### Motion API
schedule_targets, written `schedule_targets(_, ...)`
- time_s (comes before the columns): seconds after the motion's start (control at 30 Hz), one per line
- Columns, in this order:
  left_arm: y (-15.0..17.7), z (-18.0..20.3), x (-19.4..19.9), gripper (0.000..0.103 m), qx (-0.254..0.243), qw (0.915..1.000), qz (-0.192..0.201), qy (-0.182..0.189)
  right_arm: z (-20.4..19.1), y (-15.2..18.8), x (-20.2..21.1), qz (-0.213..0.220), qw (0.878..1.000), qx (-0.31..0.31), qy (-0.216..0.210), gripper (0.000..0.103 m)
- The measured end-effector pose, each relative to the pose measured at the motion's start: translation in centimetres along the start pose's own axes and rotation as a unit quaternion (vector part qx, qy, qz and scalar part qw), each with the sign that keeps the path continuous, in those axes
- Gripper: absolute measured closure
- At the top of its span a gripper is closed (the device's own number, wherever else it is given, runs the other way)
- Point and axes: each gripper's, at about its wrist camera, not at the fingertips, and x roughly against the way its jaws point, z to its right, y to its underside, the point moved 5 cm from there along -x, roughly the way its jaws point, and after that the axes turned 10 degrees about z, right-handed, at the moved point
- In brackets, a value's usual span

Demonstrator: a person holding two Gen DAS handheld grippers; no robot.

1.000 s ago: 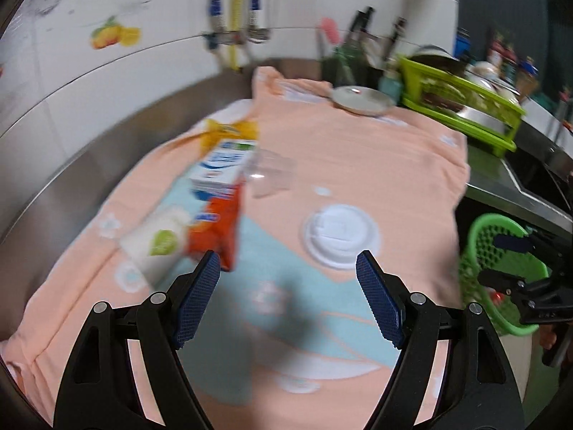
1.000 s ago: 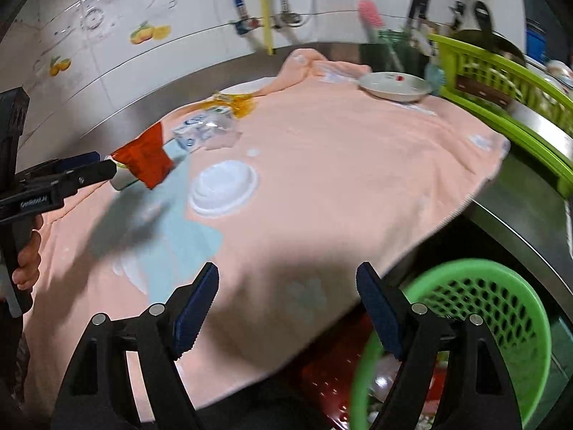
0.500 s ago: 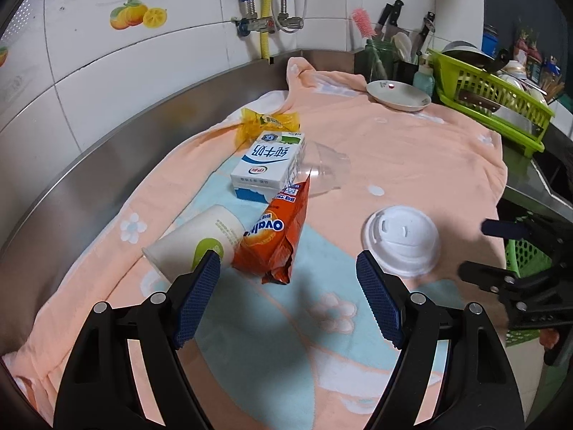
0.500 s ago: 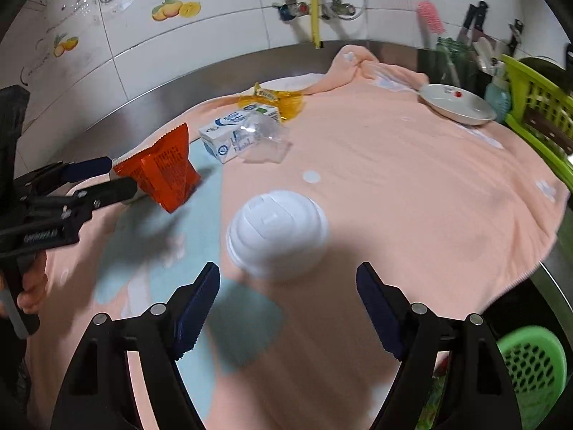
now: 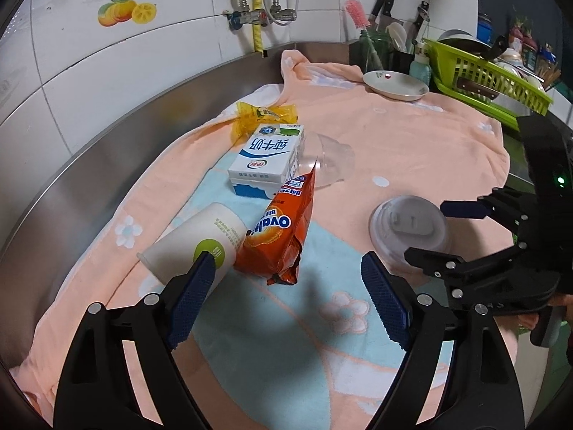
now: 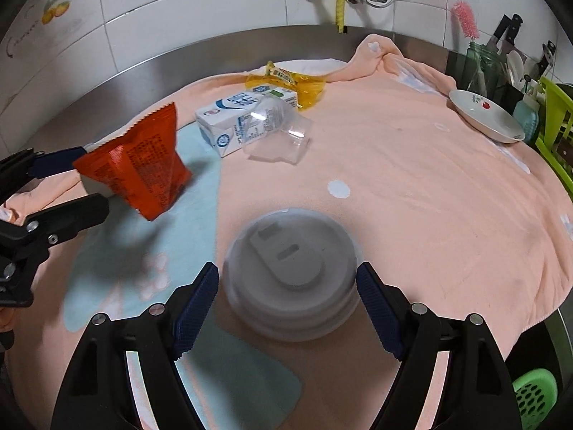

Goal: Collect trash
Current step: 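Grasp the white cup lid with the right tool while the left tool grasps the Ovaltine bag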

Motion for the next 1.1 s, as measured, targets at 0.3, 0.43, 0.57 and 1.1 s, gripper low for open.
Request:
schedule_targets(0.3, 0.1, 0.2, -1.2, 0.02, -0.003, 0.9999, -0.01, 0.005, -0.2, 0.1, -0.9, -0.006, 1.0, 0.026, 0.017, 0.027)
schedule_targets(0.43, 0.1, 0.0, -2.0, 0.021, 0.001, 0.9998, -0.017, 0.01, 0.0, 0.1, -0.8, -0.002, 1.0, 0.02, 0.016, 0.028)
schedule_targets(0.57, 0.1, -0.3, -2.8, 0.031, 0.009, 0.9996, -0.024, 0.013, 0.0, 0.4, -0.3, 0.003, 1.0, 0.017, 0.016, 0.028)
schedule_targets(1.1, 0.1, -0.4, -3.6, 0.081, 0.05, 0.9967, -0.045, 0.046, 2.1, 1.4, 5.3, 0.038, 0.999, -0.032, 0.016, 0.028)
